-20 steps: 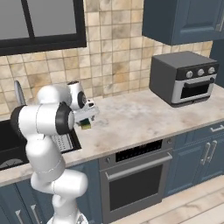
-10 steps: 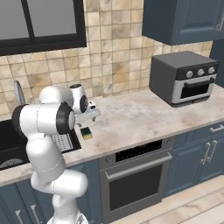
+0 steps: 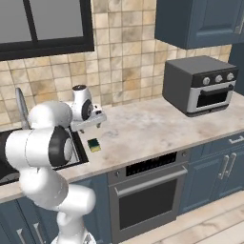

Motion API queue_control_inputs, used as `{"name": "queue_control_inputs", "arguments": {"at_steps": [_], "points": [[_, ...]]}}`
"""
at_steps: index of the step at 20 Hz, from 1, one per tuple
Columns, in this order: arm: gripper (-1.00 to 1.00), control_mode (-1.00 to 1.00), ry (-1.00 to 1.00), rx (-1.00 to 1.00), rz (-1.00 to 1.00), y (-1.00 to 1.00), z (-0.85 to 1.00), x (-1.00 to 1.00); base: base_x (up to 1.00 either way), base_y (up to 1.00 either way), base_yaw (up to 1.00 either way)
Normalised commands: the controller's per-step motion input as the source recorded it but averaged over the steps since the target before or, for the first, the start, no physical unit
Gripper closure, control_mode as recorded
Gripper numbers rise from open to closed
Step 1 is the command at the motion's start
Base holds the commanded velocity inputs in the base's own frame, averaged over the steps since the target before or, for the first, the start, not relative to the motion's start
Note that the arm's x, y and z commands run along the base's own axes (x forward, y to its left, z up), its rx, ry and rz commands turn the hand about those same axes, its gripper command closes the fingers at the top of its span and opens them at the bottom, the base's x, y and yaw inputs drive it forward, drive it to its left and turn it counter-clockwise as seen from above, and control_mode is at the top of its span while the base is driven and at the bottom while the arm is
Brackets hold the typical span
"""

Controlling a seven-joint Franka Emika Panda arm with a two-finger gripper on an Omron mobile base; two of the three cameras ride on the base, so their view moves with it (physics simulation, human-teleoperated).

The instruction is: Restock the sink supplies by placing the sponge and soap dispenser on the counter and next to the sink. Make sure the soap dispenser is upright.

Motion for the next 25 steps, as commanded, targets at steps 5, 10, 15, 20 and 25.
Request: {"name": "queue_control_inputs", "arguments": {"at_steps": [5,10,15,20,25], "points": [[-1.0,-1.0,-0.15,0.14,-0.06,0.0,0.57,-1.0,0.0,0.0,0.0],[-1.0,-1.0,-0.17,0.14,-0.1,0.0,0.64,-1.0,0.0,0.0,0.0],[-1.0,-1.0,-0.23,0.07,-0.14,0.0,0.71,-0.93,0.0,0.0,0.0],[-1.0,-1.0,-0.15,0.01,-0.19,0.0,0.82,-0.42,0.0,0.0,0.0],[-1.0,-1.0,0.0,0.0,-0.12,-0.03,0.14,-0.05,0.0,0.0,0.0]]}}
